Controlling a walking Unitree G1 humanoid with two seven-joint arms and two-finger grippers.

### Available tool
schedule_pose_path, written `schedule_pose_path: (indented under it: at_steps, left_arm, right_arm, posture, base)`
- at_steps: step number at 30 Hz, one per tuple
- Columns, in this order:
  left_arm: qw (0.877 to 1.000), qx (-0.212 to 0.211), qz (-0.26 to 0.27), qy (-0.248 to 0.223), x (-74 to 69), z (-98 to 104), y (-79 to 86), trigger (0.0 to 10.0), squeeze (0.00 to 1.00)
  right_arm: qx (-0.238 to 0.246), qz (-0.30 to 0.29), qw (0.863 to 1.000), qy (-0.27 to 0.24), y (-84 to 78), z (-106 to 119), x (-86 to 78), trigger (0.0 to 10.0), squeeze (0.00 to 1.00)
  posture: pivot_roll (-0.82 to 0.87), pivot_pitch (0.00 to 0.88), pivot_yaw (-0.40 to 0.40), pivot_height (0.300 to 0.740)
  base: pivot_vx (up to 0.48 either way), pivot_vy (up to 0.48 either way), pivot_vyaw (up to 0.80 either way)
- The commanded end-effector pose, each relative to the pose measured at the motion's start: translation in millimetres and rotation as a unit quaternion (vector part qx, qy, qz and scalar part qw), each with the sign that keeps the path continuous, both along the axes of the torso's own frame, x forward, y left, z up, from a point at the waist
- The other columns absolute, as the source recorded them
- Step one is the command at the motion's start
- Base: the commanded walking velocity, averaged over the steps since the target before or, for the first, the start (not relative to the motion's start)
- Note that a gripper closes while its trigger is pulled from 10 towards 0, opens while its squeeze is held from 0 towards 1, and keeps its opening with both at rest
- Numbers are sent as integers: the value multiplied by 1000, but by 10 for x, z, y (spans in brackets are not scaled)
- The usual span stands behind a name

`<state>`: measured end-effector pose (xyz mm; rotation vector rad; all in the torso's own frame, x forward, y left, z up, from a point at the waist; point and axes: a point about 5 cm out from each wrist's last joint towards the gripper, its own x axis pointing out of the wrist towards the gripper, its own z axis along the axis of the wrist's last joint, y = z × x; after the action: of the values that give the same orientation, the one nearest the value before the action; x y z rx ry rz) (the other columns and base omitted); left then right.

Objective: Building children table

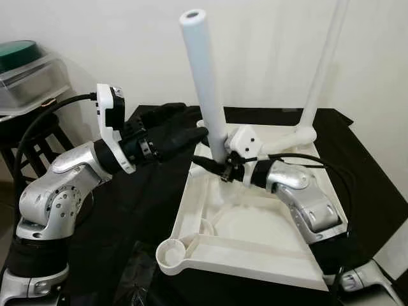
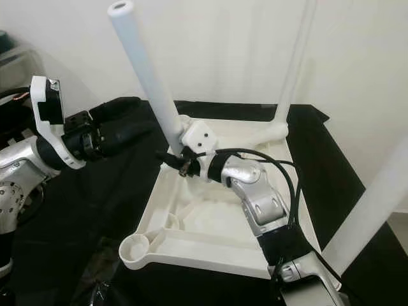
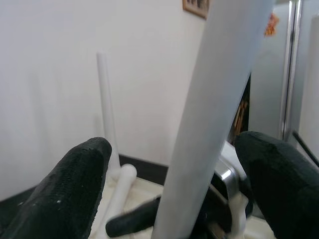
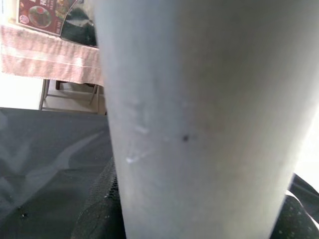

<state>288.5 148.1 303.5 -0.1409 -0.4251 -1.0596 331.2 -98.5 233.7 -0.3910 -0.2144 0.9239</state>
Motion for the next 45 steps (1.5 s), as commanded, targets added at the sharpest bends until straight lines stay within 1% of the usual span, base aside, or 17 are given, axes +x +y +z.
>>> schedule_pose_path:
  at_steps: [1, 3, 4, 10, 15, 18, 19, 22, 23, 27, 31, 38, 39, 40, 41, 44, 45]
  left_arm:
    - [1000, -7, -13, -15, -27, 65, -25, 10000, 0]
    - [999, -2, -47, -26, -79, 83, -128, 10000, 0]
    - [998, 2, -56, -29, -91, 84, -162, 10000, 0]
    - [997, -2, -64, -33, -77, 102, -247, 10000, 0]
    - [998, 11, -54, -42, -34, 97, -328, 10000, 0]
    - [998, 0, -22, -54, 39, 159, -337, 10000, 0]
    - [998, -7, -13, -57, 59, 187, -326, 4000, 0]
    - [998, -11, -8, -59, 71, 204, -319, 4000, 0]
    - [998, -13, -11, -61, 68, 211, -321, 0, 0]
    - [998, -11, -20, -60, 55, 195, -340, 0, 0]
    - [998, -9, -38, -58, 45, 160, -407, 0, 0]
    - [997, -11, -36, -63, 68, 188, -412, 0, 0]
    - [997, -10, -31, -68, 78, 212, -395, 0, 0]
    - [997, -10, -27, -72, 85, 232, -378, 0, 0]
    - [997, -10, -22, -75, 91, 250, -356, 0, 0]
    - [997, -10, -15, -79, 101, 271, -326, 0, 0]
    - [996, -12, -7, -83, 110, 296, -291, 0, 0]
  right_arm:
    - [-2, 5, 1000, -9, 16, 20, -1, 0, 0]
    - [-7, 9, 1000, -7, 45, 2, -4, 0, 0]
    - [-9, 9, 1000, -7, 52, -1, -3, 0, 0]
    - [-13, 7, 1000, -8, 66, 7, 15, 0, 0]
    - [-19, 7, 1000, -10, 85, 21, 30, 0, 0]
    - [-22, 13, 1000, -12, 117, 25, 25, 0, 0]
    - [-23, 14, 1000, -12, 121, 22, 26, 0, 0]
    - [-24, 14, 1000, -12, 122, 20, 27, 0, 0]
    - [-28, 16, 999, -13, 128, 18, 31, 0, 0]
    - [-30, 18, 999, -14, 133, 23, 31, 0, 0]
    - [-32, 19, 999, -16, 137, 26, 31, 0, 0]
    - [-30, 15, 999, -19, 138, 26, 37, 0, 0]
    - [-28, 9, 999, -24, 140, 32, 51, 3451, 0]
    - [-25, 2, 999, -27, 140, 39, 64, 6118, 0]
    - [-16, -2, 1000, -26, 142, 53, 79, 10000, 0]
    - [-7, -1, 1000, -24, 142, 68, 86, 10000, 0]
    - [1, 6, 1000, -16, 140, 81, 83, 10000, 337]
  posture:
    - [14, 0, 16, 740]
    - [15, 0, 15, 740]
    - [15, 0, 15, 740]
    - [14, 0, 14, 740]
    - [13, 0, 11, 740]
    - [14, 0, 11, 740]
    - [15, 0, 5, 740]
    - [15, 0, 5, 740]
    - [7, 0, 6, 740]
    - [5, 0, 6, 740]
    - [2, 0, 10, 740]
    - [8, 0, 10, 740]
    - [12, 0, 10, 740]
    - [13, 0, 10, 740]
    - [13, 0, 10, 740]
    - [13, 0, 10, 740]
    - [16, 0, 9, 740]
  base:
    - [0, 0, 0]
    - [0, 0, 0]
    - [0, 0, 0]
    - [0, 0, 0]
    - [0, 0, 0]
    - [0, 0, 0]
    - [0, 0, 0]
    - [0, 0, 0]
    - [0, 0, 0]
    - [0, 0, 0]
    - [0, 0, 0]
    - [0, 0, 0]
    - [0, 0, 0]
    - [0, 0, 0]
    - [0, 0, 0]
    - [0, 0, 0]
    - [0, 0, 0]
